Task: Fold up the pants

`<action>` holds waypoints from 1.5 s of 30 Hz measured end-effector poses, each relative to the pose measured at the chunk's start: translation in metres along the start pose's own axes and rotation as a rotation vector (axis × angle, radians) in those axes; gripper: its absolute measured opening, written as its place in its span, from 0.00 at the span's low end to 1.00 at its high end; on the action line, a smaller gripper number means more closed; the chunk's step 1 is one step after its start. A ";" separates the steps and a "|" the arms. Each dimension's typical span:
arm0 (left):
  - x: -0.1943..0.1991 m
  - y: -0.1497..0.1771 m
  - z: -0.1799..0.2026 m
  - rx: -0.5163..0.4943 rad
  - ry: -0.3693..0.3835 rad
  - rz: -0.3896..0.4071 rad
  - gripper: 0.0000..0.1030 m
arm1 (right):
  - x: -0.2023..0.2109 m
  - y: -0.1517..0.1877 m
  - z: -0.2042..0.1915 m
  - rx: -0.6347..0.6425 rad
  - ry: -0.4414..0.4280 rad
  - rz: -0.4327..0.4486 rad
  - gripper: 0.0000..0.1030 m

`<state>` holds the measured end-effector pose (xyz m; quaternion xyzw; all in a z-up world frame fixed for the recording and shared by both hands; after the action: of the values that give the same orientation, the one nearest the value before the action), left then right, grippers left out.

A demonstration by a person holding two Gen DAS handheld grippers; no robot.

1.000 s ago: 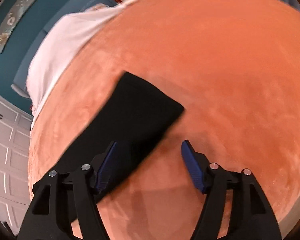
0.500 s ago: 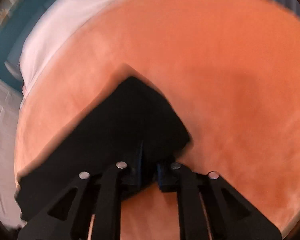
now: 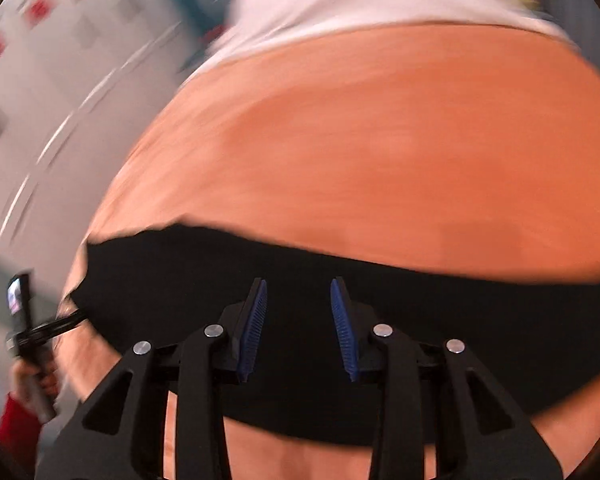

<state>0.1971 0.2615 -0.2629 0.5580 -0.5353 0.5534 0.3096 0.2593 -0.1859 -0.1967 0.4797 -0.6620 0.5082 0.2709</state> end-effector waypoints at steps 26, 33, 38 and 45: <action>-0.042 0.005 -0.036 0.035 0.091 -0.005 0.95 | -0.143 -0.056 -0.125 0.175 0.040 -0.122 0.13; -0.030 0.011 -0.034 0.028 0.042 -0.012 0.95 | -0.192 -0.094 -0.112 -0.004 0.043 -0.173 0.09; -0.005 0.007 -0.032 0.005 0.022 0.039 0.91 | -0.106 -0.064 -0.099 0.057 0.026 -0.020 0.27; -0.016 0.011 -0.050 -0.055 -0.133 0.058 0.95 | -0.027 0.080 0.062 -0.207 0.172 -0.008 0.27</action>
<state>0.1755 0.3097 -0.2710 0.5690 -0.5855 0.5092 0.2723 0.2049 -0.2322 -0.2742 0.4067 -0.6833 0.4751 0.3767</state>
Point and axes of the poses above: each gripper's, at about its wrist camera, not at the fingertips, and x roughly against the way its jaws point, z to its right, y to its underside, the point moved 10 cm from there along -x, roughly the way its jaws point, and after that the axes turned 6 degrees about -z, right-handed, at the moved point
